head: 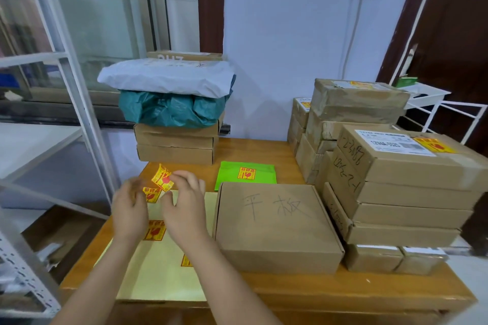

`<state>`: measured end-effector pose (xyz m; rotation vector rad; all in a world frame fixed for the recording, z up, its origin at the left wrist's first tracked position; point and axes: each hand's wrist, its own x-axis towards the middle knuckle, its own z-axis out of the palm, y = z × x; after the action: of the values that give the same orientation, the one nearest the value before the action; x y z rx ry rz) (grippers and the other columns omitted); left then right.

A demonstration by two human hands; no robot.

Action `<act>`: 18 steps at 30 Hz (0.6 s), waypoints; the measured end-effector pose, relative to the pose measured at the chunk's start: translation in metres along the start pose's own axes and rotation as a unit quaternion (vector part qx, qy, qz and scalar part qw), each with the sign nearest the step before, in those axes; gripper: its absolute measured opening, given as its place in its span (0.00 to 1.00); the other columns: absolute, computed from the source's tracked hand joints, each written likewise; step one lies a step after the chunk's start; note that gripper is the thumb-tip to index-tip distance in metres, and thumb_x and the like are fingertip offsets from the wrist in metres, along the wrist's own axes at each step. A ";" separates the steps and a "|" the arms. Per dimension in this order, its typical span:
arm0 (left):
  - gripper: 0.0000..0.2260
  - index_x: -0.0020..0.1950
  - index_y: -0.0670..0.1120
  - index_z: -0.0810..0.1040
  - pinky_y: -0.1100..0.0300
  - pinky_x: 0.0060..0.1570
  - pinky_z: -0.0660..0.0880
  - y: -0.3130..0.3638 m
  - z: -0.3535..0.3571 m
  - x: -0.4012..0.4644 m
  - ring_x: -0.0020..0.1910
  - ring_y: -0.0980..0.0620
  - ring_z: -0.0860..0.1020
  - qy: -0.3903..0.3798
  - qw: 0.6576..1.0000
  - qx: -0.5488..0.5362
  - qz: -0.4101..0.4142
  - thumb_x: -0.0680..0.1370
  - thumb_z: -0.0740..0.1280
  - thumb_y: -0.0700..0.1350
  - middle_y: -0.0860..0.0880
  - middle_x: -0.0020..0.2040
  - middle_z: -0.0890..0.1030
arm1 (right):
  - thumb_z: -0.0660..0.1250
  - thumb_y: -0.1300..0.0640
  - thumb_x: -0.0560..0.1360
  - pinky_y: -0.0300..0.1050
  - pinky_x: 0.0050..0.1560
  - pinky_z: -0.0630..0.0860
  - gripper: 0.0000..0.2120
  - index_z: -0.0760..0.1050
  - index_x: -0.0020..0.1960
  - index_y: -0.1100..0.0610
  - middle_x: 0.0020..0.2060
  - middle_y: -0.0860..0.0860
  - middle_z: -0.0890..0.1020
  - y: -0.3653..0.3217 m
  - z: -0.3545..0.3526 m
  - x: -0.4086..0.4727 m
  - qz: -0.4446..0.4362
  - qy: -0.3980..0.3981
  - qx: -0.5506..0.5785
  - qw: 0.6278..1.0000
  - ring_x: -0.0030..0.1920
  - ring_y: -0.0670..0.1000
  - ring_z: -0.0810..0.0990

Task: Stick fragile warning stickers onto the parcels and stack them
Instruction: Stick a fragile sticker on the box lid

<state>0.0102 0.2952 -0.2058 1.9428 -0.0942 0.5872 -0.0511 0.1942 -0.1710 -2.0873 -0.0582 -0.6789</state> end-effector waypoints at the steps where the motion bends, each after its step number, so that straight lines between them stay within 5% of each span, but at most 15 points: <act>1: 0.10 0.59 0.40 0.75 0.56 0.54 0.68 0.014 -0.002 -0.002 0.56 0.47 0.75 -0.001 0.999 -0.053 0.002 0.80 0.59 0.37 0.44 0.55 0.78 | 0.59 0.60 0.77 0.33 0.63 0.61 0.16 0.75 0.64 0.59 0.62 0.48 0.73 -0.002 -0.010 -0.001 -0.006 0.009 0.001 1.000 0.62 0.48 0.64; 4: 0.11 0.58 0.45 0.76 0.63 0.52 0.68 0.049 -0.002 -0.008 0.53 0.55 0.74 -0.072 0.988 -0.139 0.019 0.80 0.61 0.47 0.50 0.53 0.78 | 0.61 0.59 0.78 0.24 0.57 0.57 0.13 0.78 0.59 0.57 0.57 0.47 0.76 -0.001 -0.038 -0.004 -0.001 0.025 0.015 1.000 0.60 0.46 0.66; 7: 0.05 0.53 0.44 0.77 0.70 0.45 0.70 0.075 0.010 -0.018 0.46 0.59 0.75 -0.147 0.973 -0.175 0.009 0.80 0.63 0.42 0.53 0.46 0.79 | 0.62 0.58 0.77 0.24 0.55 0.59 0.11 0.81 0.55 0.57 0.53 0.47 0.79 0.001 -0.065 -0.009 0.011 0.046 0.042 0.998 0.58 0.47 0.68; 13: 0.09 0.37 0.43 0.78 0.58 0.43 0.69 0.105 0.050 -0.039 0.37 0.56 0.74 -0.195 0.956 -0.217 0.016 0.78 0.65 0.37 0.54 0.33 0.78 | 0.63 0.60 0.77 0.37 0.59 0.67 0.08 0.81 0.45 0.56 0.48 0.41 0.76 0.019 -0.123 -0.018 0.046 0.065 0.080 0.994 0.56 0.43 0.72; 18: 0.10 0.37 0.42 0.77 0.54 0.41 0.66 0.126 0.091 -0.066 0.38 0.50 0.71 -0.234 0.937 -0.256 -0.040 0.78 0.66 0.42 0.51 0.33 0.76 | 0.63 0.62 0.77 0.35 0.54 0.72 0.04 0.74 0.46 0.54 0.55 0.44 0.71 0.055 -0.157 -0.016 0.102 0.116 0.106 0.982 0.55 0.41 0.73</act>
<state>-0.0557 0.1467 -0.1589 1.5271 -0.4251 0.0195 -0.1186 0.0427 -0.1522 -1.7705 0.2037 -0.7519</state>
